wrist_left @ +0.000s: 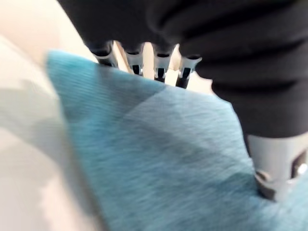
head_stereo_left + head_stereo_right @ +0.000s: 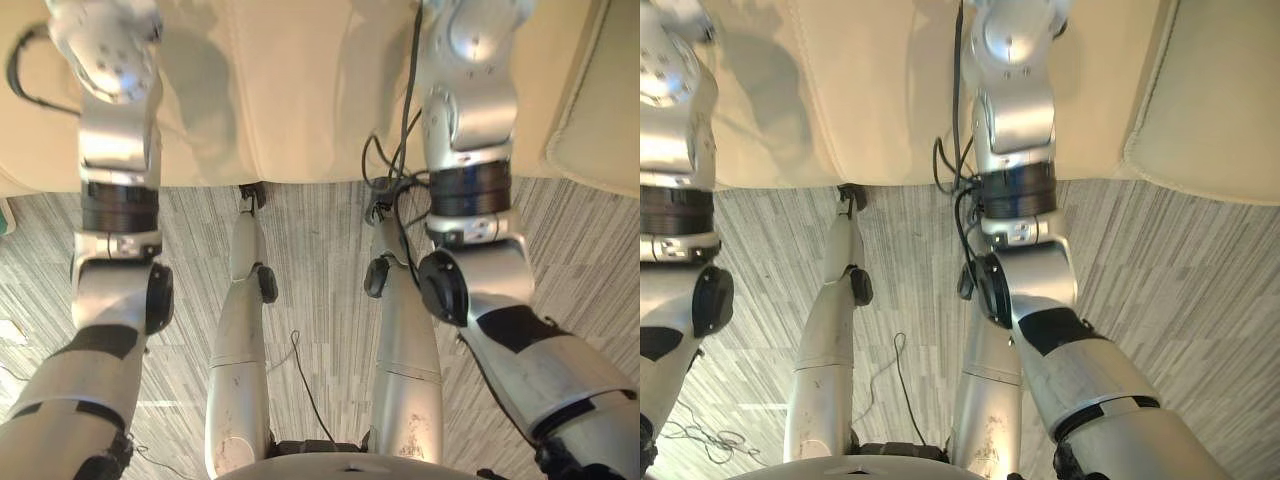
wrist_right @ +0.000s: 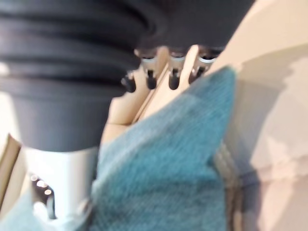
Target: Pick up cushions and gather them together orderly.
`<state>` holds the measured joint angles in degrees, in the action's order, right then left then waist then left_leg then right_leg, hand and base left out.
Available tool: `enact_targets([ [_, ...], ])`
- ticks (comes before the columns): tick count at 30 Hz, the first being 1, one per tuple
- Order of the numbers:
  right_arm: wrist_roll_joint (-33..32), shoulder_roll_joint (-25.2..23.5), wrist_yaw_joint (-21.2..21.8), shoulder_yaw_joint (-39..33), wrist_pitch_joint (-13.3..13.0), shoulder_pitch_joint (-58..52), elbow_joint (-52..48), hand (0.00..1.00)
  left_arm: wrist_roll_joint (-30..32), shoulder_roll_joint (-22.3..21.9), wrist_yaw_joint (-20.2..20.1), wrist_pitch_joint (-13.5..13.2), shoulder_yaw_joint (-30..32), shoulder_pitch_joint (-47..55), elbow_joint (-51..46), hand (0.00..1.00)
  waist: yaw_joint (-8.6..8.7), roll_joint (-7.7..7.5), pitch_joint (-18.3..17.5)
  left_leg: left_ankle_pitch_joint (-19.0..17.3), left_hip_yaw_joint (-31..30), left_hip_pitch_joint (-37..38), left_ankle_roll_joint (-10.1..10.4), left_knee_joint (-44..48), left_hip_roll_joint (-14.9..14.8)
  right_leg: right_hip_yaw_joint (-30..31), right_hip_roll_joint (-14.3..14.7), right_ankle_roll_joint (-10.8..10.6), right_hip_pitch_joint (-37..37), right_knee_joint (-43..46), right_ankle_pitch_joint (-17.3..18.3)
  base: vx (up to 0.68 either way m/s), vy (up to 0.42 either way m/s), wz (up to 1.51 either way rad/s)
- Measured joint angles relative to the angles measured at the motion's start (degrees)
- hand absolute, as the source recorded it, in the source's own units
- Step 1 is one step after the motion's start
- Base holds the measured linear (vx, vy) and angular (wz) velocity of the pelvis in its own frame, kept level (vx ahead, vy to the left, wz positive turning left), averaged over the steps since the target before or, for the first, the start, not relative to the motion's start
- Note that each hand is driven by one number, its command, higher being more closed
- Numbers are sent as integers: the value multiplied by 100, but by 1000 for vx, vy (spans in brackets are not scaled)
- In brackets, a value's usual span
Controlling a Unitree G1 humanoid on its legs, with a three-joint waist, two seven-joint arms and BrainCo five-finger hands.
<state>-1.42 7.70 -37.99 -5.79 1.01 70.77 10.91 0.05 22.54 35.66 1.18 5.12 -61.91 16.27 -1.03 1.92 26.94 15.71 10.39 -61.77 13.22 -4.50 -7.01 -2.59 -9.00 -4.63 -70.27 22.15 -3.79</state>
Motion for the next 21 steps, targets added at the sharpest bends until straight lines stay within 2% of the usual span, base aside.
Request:
enact_targets([
  [1,-105,-15,45,4,-14,-240,-110,0,-13,-64,-22,1,57,260,0,0,-2,-31,17,-143,114,110,26,1,-5,24,1,-68,132,-140,-98,1,-112,-17],
  [3,-177,-83,162,24,-44,-592,-151,0,-100,-125,-25,-1,222,752,-2,0,-84,-57,34,376,154,344,-213,3,-83,79,104,-84,253,-2,-35,-6,-112,-37],
  [6,-281,-34,438,83,-153,-1151,-752,0,-126,-117,-79,-7,446,1151,-62,0,-18,-60,36,531,222,553,-517,4,-60,183,108,-90,298,287,174,11,-170,-7],
  [10,-279,85,842,107,-188,-1673,-895,0,-129,-139,-213,-9,494,1468,-87,0,68,-65,40,603,209,922,-611,6,-152,140,168,-36,654,329,249,2,-149,-7],
  [13,-243,207,1185,136,-232,-2585,-1566,0,-122,-166,-312,-92,622,1984,-341,0,113,-66,41,586,210,1449,-639,5,-256,53,260,53,1142,358,334,-29,-209,-13],
  [14,-109,303,1261,119,-249,-2936,-1742,0,-122,-200,-353,-168,700,2198,-439,0,124,-66,41,509,215,1631,-742,5,-286,54,299,70,1283,411,377,-21,-189,-10],
  [17,129,449,1420,96,-263,-3591,-1923,0,-125,-383,-429,-258,859,2585,-452,0,180,-67,41,423,223,1930,-833,7,-288,50,310,128,1542,461,498,-10,-171,-1],
  [19,186,384,1562,1,-260,-4483,-1917,0,-126,-745,-592,-264,965,3264,-445,0,189,-66,41,194,225,2267,-831,215,-295,42,318,103,1974,442,571,-11,-121,1],
  [21,165,124,1642,2,-267,-5230,-1911,0,-194,-1082,-735,-277,1110,3908,-412,0,190,-65,39,78,235,2643,-851,332,-304,42,318,108,2440,345,581,15,-90,-5],
])
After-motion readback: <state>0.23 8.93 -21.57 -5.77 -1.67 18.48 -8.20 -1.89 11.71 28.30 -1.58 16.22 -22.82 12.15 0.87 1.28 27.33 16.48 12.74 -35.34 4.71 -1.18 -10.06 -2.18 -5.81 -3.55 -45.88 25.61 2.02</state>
